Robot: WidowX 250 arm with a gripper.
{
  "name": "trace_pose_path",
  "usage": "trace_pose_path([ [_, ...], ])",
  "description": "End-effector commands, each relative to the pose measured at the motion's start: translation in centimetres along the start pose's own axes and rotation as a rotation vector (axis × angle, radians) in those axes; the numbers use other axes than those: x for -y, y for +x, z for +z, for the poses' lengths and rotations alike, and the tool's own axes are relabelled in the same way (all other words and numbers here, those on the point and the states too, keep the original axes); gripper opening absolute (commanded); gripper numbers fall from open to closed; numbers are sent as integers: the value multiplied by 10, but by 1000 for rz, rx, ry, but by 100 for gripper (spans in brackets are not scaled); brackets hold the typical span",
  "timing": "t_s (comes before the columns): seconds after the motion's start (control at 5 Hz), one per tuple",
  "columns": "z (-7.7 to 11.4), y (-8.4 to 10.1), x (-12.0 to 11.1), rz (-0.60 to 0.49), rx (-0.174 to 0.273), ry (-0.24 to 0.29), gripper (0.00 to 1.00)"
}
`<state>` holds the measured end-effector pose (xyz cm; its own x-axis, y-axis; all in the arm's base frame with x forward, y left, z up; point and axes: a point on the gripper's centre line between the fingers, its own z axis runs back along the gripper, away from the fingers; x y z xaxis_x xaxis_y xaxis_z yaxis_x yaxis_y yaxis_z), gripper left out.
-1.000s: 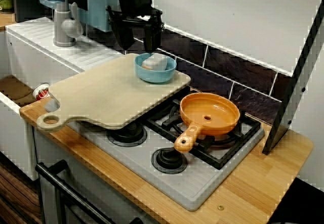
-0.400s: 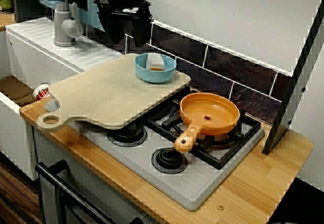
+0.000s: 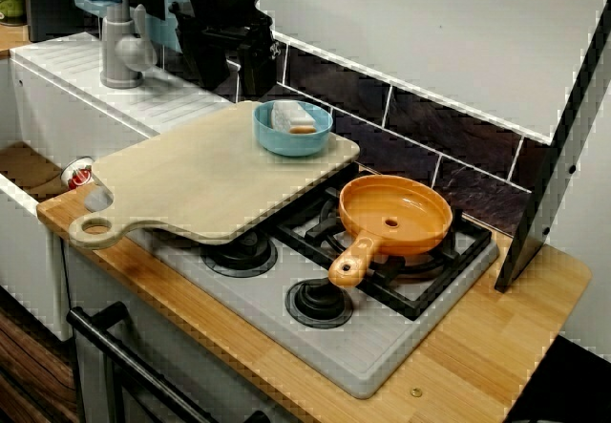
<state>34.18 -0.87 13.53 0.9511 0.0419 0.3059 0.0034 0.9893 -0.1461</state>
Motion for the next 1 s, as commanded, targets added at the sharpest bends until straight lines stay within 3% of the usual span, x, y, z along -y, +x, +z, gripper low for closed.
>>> trace_pose_path([
  [0.0, 17, -5, 16, -61, 22, 9, 100],
  [0.2, 17, -10, 23, -100, 33, 5, 100],
  [0.8, 2, -17, 37, -267, 8, -14, 100],
])
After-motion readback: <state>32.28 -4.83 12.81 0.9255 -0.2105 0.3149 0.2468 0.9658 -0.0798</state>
